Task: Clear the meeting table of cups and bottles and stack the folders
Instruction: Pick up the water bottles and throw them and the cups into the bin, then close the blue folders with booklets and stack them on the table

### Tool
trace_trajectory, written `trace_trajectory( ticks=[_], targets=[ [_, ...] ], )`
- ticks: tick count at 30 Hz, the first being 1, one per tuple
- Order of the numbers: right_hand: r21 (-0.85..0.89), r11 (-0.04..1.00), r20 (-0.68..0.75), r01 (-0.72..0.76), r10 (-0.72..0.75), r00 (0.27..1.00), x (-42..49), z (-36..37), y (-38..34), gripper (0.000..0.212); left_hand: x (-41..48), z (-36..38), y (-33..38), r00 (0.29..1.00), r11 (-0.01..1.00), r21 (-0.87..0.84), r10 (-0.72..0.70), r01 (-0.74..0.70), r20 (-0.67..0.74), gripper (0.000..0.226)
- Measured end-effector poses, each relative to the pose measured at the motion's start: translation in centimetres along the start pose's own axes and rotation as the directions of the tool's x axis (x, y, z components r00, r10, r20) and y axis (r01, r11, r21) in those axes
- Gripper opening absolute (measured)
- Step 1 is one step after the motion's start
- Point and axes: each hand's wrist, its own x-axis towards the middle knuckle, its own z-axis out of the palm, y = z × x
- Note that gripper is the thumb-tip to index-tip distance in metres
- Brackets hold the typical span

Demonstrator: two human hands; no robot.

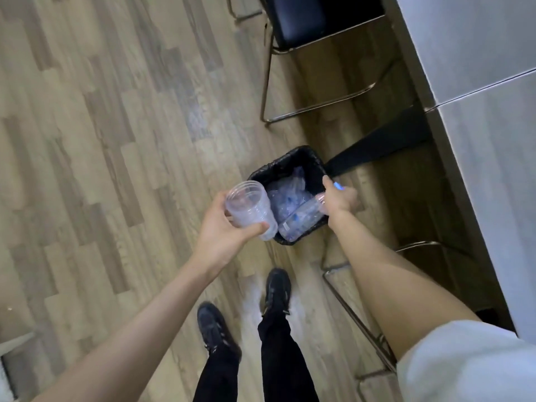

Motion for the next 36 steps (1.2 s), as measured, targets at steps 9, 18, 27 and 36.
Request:
trace_trajectory(
  ticks=[9,18,27,36],
  targets=[
    [-0.117,0.992,0.022,0.047,-0.045,0.999,0.5,0.6,-0.2,0.036,2.0,0.7,0.9,1.0,1.0,0.013,-0.012,0.013,-0.01,0.059],
    [-0.136,0.988,0.123,0.069,-0.053,0.991,-3.2,-0.2,3.2,0.031,3.3,3.3,1.4,0.978,0.976,0.119,-0.194,0.185,0.074,0.086],
    [0.186,0.983,0.259,-0.011,-0.038,0.965,-8.8,-1.7,1.5,0.027,0.0,1.7,2.2,0.996,0.991,-0.101,-0.088,0.089,0.017,0.014],
    [0.473,0.876,0.22,0.091,-0.218,0.951,-26.8,-12.9,-1.0,0.025,-12.5,-2.6,9.8,0.987,0.963,-0.26,0.111,-0.077,0.12,0.027]
  ],
)
